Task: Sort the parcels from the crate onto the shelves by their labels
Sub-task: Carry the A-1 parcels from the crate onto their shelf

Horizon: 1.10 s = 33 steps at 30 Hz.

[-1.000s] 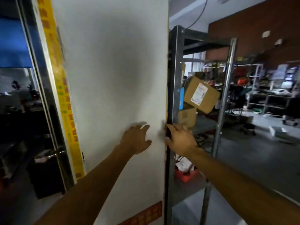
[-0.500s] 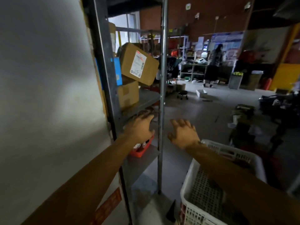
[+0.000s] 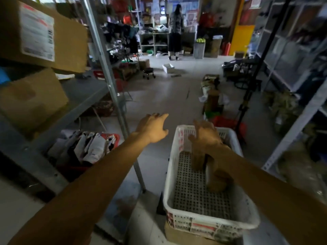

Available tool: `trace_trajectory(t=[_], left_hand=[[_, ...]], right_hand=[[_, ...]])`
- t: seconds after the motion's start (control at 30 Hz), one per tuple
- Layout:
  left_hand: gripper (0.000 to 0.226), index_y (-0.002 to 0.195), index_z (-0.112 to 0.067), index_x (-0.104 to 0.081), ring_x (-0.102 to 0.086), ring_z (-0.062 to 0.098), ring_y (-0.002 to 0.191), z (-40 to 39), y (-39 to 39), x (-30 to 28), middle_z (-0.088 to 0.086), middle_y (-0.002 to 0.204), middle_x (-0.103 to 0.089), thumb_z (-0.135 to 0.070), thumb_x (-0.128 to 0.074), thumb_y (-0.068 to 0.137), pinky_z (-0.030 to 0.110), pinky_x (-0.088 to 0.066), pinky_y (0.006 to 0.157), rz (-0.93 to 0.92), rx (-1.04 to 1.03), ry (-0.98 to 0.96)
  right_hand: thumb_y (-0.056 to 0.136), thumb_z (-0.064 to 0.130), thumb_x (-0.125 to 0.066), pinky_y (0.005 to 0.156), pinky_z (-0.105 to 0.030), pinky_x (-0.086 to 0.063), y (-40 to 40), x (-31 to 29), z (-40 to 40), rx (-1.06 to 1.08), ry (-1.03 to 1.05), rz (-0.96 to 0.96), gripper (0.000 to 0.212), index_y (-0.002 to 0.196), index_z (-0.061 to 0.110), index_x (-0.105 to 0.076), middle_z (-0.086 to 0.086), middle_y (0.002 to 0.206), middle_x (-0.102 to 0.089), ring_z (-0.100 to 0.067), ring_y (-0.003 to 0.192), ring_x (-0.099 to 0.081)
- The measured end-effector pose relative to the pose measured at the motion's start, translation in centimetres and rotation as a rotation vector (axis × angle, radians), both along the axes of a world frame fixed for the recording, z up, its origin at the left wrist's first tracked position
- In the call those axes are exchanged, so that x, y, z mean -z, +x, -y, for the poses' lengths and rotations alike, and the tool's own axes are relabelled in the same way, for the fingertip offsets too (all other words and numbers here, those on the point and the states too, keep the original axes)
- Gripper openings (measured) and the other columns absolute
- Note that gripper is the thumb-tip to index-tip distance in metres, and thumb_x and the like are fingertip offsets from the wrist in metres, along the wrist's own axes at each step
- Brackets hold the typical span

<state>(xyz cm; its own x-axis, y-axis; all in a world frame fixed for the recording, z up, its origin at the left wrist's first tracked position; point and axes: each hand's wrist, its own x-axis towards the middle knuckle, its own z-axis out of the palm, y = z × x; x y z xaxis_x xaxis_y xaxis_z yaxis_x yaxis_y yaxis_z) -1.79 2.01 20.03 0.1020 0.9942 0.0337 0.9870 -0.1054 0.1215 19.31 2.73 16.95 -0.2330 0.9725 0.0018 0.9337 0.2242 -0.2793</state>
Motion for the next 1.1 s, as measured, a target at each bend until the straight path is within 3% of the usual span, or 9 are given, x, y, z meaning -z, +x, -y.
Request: trace_trajectory(t=[0.17, 0.27, 0.43, 0.53, 0.67, 0.83, 0.97, 1.03, 1.1], left_hand=[[0.069, 0.152, -0.022, -0.032, -0.049, 0.036, 0.13, -5.5, 3.7, 4.3, 0.011, 0.148, -0.047, -0.04, -0.062, 0.092, 0.045, -0.045, 0.105, 0.04, 0.128, -0.108], [0.065, 0.148, -0.021, -0.037, -0.053, 0.036, 0.124, -8.9, 5.7, 7.5, 0.013, 0.143, -0.051, -0.037, -0.062, 0.091, 0.045, -0.049, 0.1, 0.057, 0.212, -0.172], [0.056, 0.141, -0.027, -0.044, -0.057, 0.031, 0.117, -15.6, 8.0, 12.9, 0.007, 0.138, -0.055, -0.04, -0.055, 0.088, 0.043, -0.054, 0.092, 0.105, 0.312, -0.331], [0.066, 0.137, -0.026, -0.047, -0.057, 0.033, 0.118, -20.7, 8.5, 16.4, 0.008, 0.132, -0.059, -0.049, -0.043, 0.075, 0.047, -0.054, 0.092, 0.157, 0.38, -0.386], [0.054, 0.132, -0.028, -0.043, -0.063, 0.032, 0.107, -28.5, 8.7, 22.2, 0.006, 0.118, -0.062, -0.045, -0.053, 0.082, 0.045, -0.058, 0.086, 0.1, 0.436, -0.496], [0.07, 0.149, -0.028, -0.03, -0.057, 0.035, 0.115, -35.3, 9.5, 29.7, 0.009, 0.134, -0.053, -0.04, -0.057, 0.086, 0.043, -0.054, 0.09, 0.009, 0.567, -0.562], [0.064, 0.139, -0.025, -0.044, -0.055, 0.022, 0.117, -38.5, 10.8, 35.8, 0.005, 0.133, -0.054, -0.056, -0.051, 0.083, 0.035, -0.05, 0.093, 0.064, 0.516, -0.657], [0.073, 0.136, -0.021, -0.046, -0.056, 0.029, 0.12, -39.6, 11.7, 38.5, 0.007, 0.133, -0.053, -0.065, -0.048, 0.077, 0.041, -0.05, 0.097, 0.046, 0.527, -0.682], [0.068, 0.139, -0.017, -0.046, -0.049, 0.035, 0.128, -40.6, 12.5, 41.0, 0.015, 0.143, -0.046, -0.052, -0.06, 0.082, 0.048, -0.044, 0.105, -0.007, 0.548, -0.677]], right_hand=[[0.088, 0.043, -0.056, 0.11, -0.052, -0.039, 3.9, 3.1, -3.2, 0.15, -0.097, -0.079, 0.057, 0.14, 0.023, -0.045, -0.012, 0.14, -0.051, -0.037, 0.132, -0.045], [0.09, 0.045, -0.046, 0.116, -0.053, -0.03, 5.5, 5.5, -5.2, 0.234, -0.153, -0.05, 0.064, 0.148, 0.02, -0.037, -0.014, 0.152, -0.04, -0.038, 0.141, -0.034], [0.092, 0.045, -0.048, 0.114, -0.049, -0.034, 6.8, 11.1, -9.9, 0.308, -0.234, 0.032, 0.066, 0.15, 0.019, -0.031, -0.011, 0.154, -0.037, -0.034, 0.142, -0.033], [0.086, 0.049, -0.042, 0.113, -0.053, -0.035, 6.6, 14.9, -13.4, 0.378, -0.322, 0.02, 0.069, 0.148, 0.025, -0.029, -0.009, 0.157, -0.034, -0.034, 0.141, -0.034], [0.098, 0.044, -0.041, 0.113, -0.052, -0.036, 5.4, 20.0, -18.2, 0.477, -0.504, -0.041, 0.061, 0.153, 0.021, -0.028, -0.011, 0.159, -0.032, -0.034, 0.144, -0.032], [0.1, 0.047, -0.044, 0.109, -0.047, -0.042, 3.8, 27.5, -22.0, 0.612, -0.71, -0.175, 0.064, 0.155, 0.021, -0.025, -0.007, 0.157, -0.035, -0.033, 0.139, -0.039], [0.103, 0.043, -0.047, 0.112, -0.045, -0.039, 2.3, 32.6, -23.9, 0.789, -0.804, -0.325, 0.069, 0.159, 0.016, -0.017, -0.006, 0.163, -0.026, -0.03, 0.144, -0.036], [0.103, 0.04, -0.047, 0.096, -0.036, -0.048, 1.9, 34.4, -24.8, 0.892, -0.814, -0.401, 0.068, 0.159, 0.017, -0.017, -0.005, 0.16, -0.033, -0.027, 0.133, -0.047], [0.104, 0.038, -0.046, 0.081, -0.03, -0.046, 1.7, 35.8, -25.5, 1.009, -0.848, -0.492, 0.066, 0.16, 0.019, -0.017, -0.007, 0.155, -0.04, -0.029, 0.124, -0.053]])
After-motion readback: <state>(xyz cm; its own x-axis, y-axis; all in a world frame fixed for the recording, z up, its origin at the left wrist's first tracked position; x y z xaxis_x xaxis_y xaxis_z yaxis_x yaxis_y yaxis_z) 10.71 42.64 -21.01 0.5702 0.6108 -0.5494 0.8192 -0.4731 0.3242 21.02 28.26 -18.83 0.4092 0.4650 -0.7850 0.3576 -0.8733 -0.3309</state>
